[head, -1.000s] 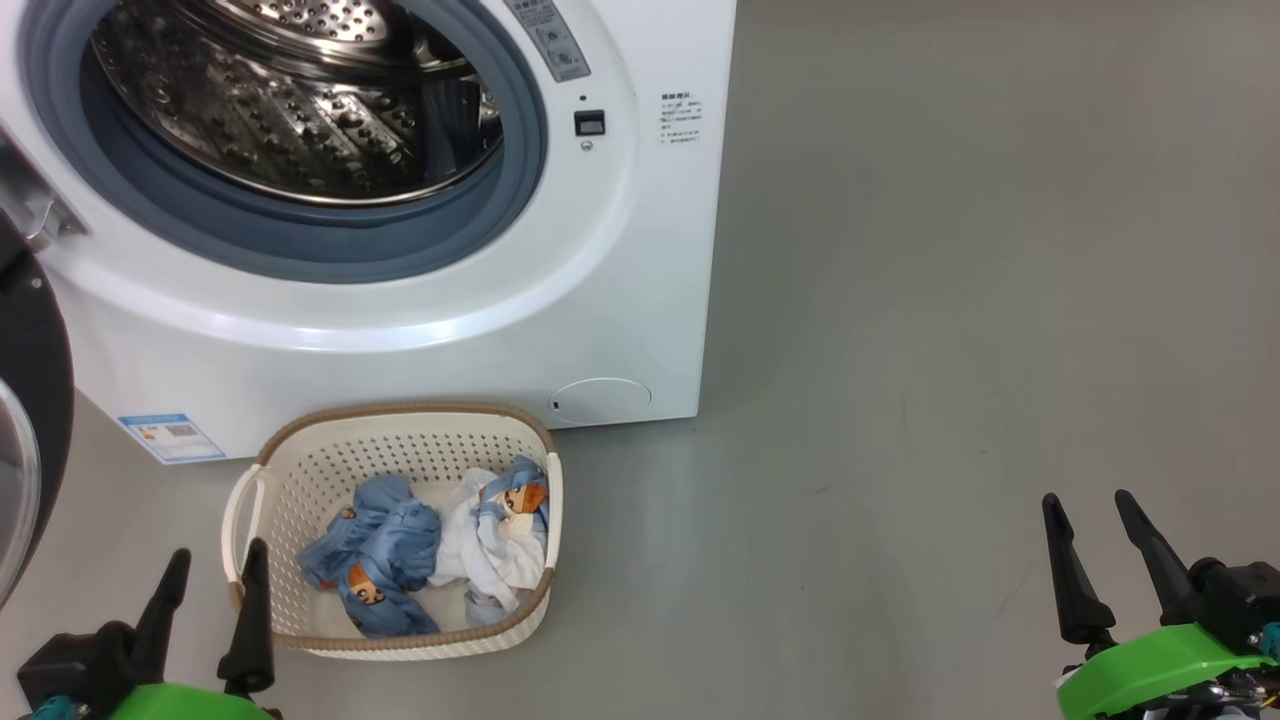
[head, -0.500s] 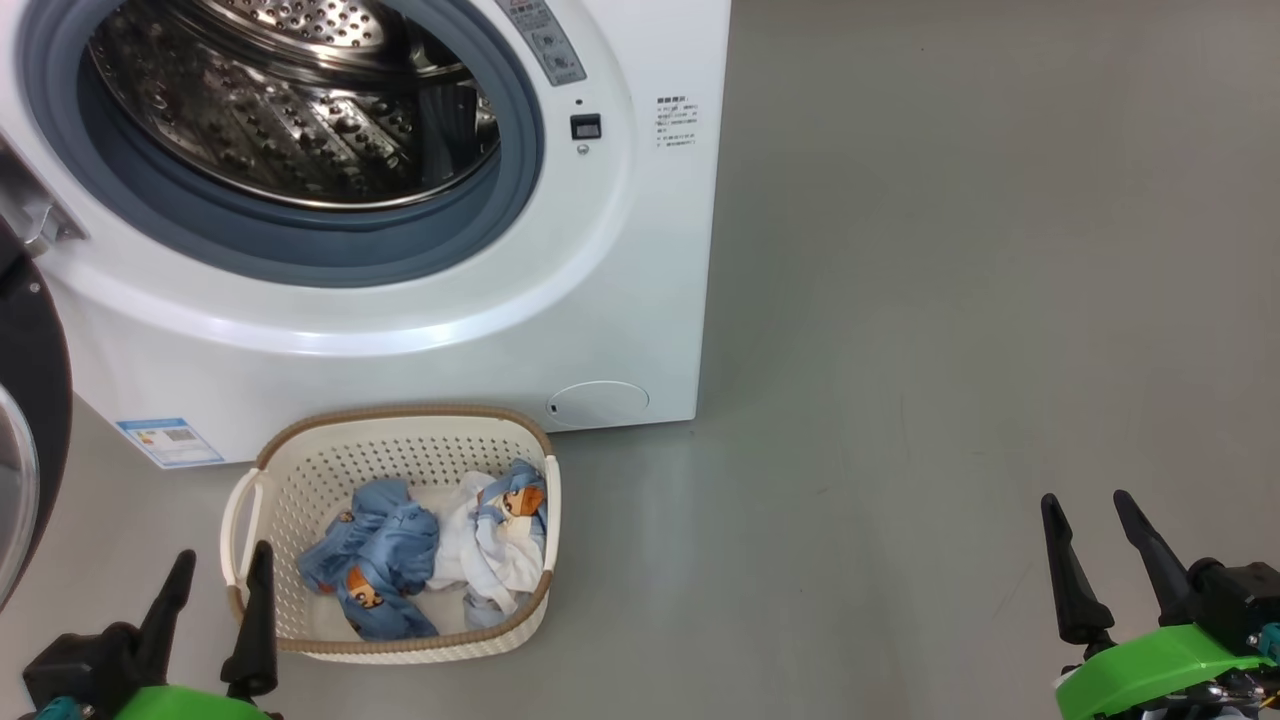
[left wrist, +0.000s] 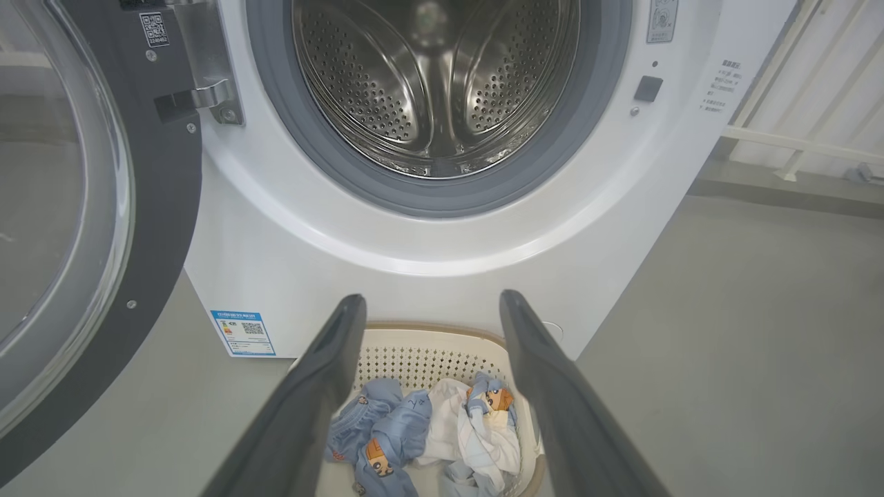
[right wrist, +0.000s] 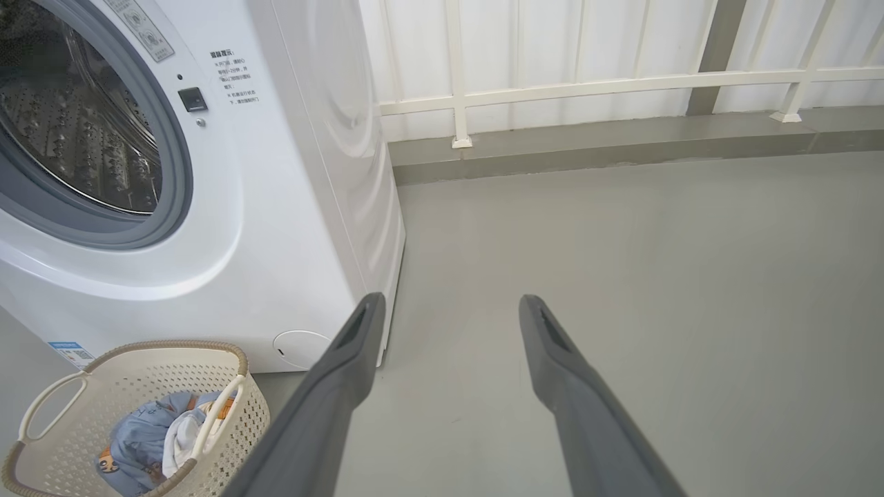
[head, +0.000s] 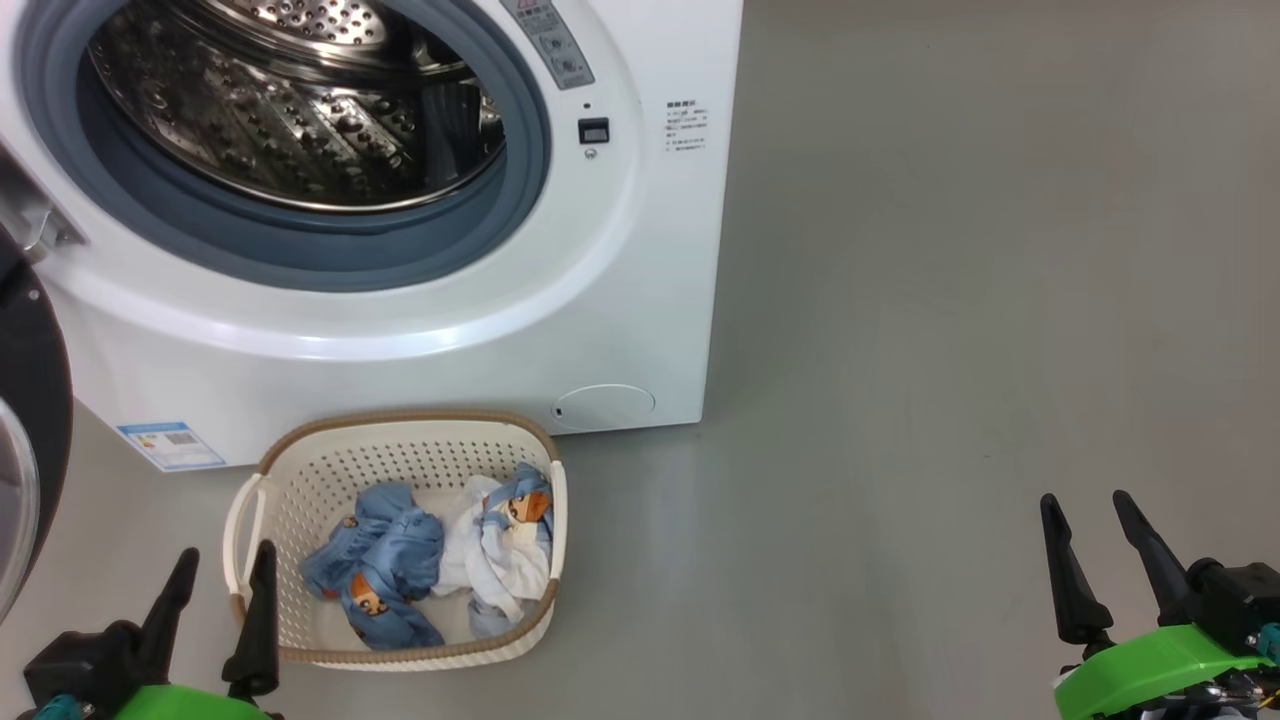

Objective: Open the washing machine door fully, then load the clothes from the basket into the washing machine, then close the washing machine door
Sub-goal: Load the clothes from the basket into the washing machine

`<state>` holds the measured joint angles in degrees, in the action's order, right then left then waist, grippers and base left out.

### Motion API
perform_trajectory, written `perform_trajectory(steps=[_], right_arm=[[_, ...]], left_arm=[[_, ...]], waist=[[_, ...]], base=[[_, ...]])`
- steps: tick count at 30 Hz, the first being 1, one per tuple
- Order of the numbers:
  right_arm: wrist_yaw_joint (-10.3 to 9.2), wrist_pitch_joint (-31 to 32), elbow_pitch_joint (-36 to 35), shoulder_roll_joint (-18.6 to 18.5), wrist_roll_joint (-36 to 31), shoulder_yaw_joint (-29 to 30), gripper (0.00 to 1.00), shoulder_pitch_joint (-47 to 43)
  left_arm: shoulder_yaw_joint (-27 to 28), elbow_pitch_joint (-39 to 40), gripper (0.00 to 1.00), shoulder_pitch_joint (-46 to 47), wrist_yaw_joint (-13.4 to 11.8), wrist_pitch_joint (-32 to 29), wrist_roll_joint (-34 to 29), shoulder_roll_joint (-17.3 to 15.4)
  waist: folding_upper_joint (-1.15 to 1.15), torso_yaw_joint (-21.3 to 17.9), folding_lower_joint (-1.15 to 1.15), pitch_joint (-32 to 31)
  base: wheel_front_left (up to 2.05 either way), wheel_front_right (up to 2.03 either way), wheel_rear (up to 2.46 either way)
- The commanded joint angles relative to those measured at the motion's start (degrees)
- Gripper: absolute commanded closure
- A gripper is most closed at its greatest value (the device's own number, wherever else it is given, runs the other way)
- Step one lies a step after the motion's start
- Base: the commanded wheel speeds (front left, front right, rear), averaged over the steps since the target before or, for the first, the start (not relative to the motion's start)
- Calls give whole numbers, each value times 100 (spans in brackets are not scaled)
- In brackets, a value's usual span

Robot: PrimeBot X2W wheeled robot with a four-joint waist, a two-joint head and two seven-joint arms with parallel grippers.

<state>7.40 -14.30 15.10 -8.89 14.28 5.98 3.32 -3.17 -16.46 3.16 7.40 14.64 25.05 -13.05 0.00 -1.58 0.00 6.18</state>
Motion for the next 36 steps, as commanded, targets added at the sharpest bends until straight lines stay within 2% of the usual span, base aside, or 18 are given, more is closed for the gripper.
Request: perform_trajectory(steps=[1, 16, 27, 36], right_arm=[[9, -70, -162, -44, 3, -123, 0, 11], [9, -70, -174, 6, -6, -118, 0, 65], [9, -70, -189, 19, -4, -122, 0, 108], [9, -70, -256, 86, -25, -153, 0, 231]], left_arm=[[191, 133, 0, 107, 9, 36, 28, -192], [226, 137, 0, 194, 9, 36, 23, -185], [150, 68, 0, 198, 9, 36, 0, -73], [-78, -331, 0, 326, 9, 36, 160, -1]], waist=[[0, 5, 0, 32], [0, 10, 0, 101], [0, 8, 0, 175], [0, -45, 0, 477]], base=[[101, -159, 58], [92, -153, 61], [17, -17, 0], [0, 0, 0]])
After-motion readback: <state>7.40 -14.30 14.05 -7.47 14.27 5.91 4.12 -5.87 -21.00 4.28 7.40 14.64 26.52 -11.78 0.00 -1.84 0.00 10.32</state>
